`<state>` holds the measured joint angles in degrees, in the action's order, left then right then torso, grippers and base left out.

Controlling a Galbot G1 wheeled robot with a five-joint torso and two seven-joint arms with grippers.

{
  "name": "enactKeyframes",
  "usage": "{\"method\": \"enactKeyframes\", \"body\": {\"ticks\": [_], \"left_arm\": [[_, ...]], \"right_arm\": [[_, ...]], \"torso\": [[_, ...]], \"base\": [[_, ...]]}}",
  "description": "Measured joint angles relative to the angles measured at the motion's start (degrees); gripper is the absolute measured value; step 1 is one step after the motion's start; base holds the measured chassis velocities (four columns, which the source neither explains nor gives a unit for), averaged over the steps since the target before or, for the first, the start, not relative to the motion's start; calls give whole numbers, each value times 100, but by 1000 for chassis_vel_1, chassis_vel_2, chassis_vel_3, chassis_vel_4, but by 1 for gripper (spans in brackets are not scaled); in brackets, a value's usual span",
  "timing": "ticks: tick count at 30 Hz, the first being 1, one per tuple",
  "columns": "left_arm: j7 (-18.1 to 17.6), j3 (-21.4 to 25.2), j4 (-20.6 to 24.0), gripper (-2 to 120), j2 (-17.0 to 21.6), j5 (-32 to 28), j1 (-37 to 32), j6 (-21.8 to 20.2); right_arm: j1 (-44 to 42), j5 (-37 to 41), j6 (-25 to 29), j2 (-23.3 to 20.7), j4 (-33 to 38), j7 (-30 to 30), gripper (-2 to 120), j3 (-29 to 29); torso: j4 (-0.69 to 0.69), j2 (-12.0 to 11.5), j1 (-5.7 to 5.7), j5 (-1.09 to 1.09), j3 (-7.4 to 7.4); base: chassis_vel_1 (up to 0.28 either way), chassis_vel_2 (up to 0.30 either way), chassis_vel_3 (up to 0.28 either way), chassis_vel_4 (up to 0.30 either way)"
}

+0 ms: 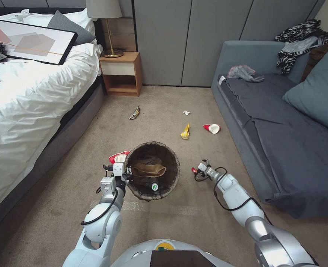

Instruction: Pick up the trash bin, then pick up the garbage from the floor and place it into the trash bin.

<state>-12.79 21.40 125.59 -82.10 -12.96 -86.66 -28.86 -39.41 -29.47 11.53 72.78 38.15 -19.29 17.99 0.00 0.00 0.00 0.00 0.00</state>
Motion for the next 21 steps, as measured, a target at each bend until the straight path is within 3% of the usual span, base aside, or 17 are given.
{"method": "enactKeyframes", "body": {"ticks": [15,21], "left_arm": [[-3,14,5,2,6,-3,9,0],[-12,1,4,2,-14,-1,12,0]], "right_arm": [[-28,35,3,-27,41,-205,100,-26],[-22,59,58,-38,-23,-383,85,-19]], "torso": [[0,0,0,0,0],[-1,0,0,0,0]], "base": [[0,0,0,0],[0,0,0,0]]}}
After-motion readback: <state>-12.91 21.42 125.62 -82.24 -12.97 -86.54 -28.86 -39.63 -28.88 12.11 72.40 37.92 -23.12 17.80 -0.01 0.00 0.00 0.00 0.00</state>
